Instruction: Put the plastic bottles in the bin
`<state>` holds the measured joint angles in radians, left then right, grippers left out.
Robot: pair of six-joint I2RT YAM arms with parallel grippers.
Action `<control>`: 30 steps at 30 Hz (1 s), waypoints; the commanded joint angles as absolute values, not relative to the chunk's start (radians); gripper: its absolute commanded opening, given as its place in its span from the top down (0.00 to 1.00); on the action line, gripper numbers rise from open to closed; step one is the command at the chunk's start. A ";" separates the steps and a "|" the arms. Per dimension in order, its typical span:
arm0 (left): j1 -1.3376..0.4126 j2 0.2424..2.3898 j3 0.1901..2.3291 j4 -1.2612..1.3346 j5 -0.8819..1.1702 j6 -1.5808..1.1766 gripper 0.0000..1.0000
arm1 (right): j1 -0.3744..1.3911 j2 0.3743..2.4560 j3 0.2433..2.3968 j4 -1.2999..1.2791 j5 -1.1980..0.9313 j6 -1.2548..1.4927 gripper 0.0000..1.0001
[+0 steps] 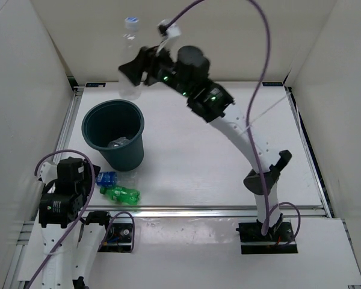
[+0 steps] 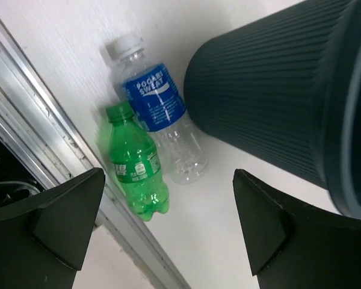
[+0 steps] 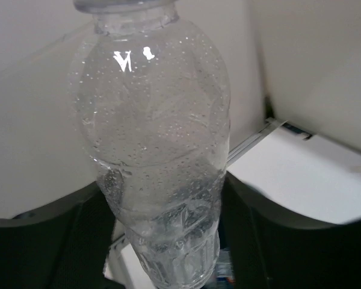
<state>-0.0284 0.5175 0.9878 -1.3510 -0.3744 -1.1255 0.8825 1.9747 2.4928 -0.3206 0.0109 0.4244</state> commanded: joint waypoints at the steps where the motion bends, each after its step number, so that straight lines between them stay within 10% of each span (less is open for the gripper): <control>1: -0.031 0.549 0.951 -1.368 -0.299 -1.127 0.01 | 0.957 2.130 2.426 -0.273 0.008 0.300 0.32; 5: -0.031 0.574 0.893 -1.353 -0.235 -1.187 0.01 | 1.006 2.152 2.376 -0.298 -0.028 0.272 0.00; 30: -0.031 0.374 0.449 -1.138 -0.084 -1.545 0.01 | 0.963 1.764 2.092 -0.522 0.236 0.176 0.00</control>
